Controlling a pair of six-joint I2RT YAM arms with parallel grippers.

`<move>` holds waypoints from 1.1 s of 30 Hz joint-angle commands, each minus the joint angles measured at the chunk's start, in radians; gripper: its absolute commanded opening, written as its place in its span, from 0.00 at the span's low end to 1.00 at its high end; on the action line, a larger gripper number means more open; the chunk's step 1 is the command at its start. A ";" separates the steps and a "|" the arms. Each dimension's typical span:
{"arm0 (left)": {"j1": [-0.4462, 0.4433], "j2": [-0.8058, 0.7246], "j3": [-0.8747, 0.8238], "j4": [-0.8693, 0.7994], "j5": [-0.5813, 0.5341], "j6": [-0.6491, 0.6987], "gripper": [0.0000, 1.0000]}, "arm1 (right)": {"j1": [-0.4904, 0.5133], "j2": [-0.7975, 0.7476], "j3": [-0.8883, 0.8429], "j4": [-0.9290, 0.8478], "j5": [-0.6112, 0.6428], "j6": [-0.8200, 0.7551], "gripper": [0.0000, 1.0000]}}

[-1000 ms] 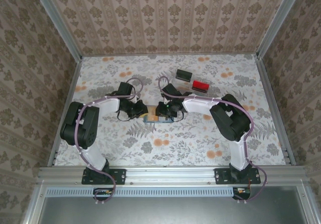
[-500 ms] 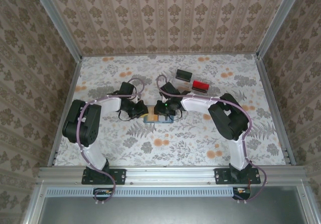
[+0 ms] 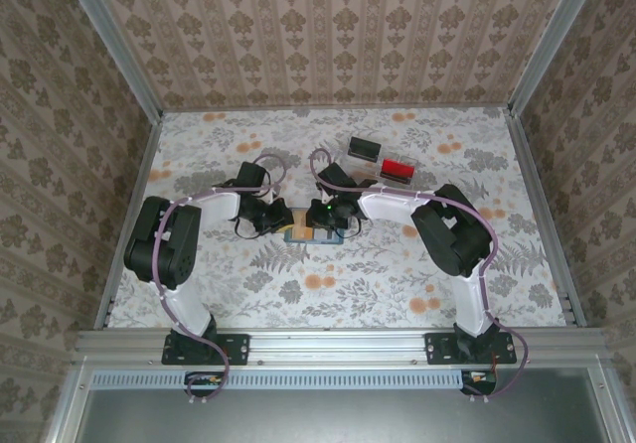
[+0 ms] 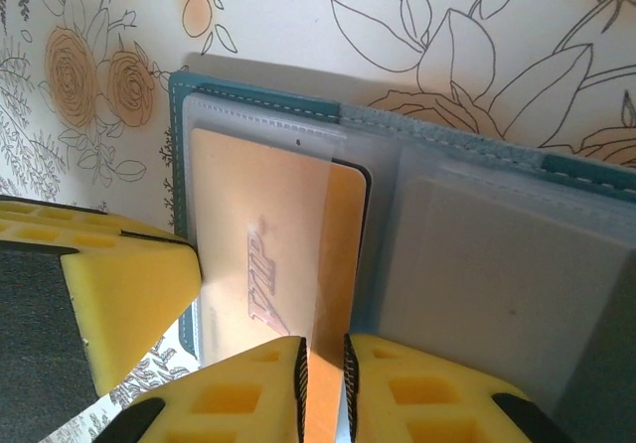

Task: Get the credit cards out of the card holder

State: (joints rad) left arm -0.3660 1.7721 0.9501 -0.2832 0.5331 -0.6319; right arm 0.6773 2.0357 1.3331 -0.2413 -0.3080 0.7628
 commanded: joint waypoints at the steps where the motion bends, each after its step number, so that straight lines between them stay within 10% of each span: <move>1: -0.003 0.038 0.002 -0.042 -0.041 0.020 0.12 | -0.004 0.029 0.011 0.005 -0.035 0.007 0.21; 33: -0.003 0.001 -0.012 -0.040 -0.048 0.017 0.15 | -0.027 -0.072 -0.104 0.137 -0.070 0.063 0.03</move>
State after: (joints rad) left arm -0.3653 1.7718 0.9501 -0.2798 0.5259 -0.6319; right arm 0.6586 2.0106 1.2549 -0.1299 -0.3534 0.8021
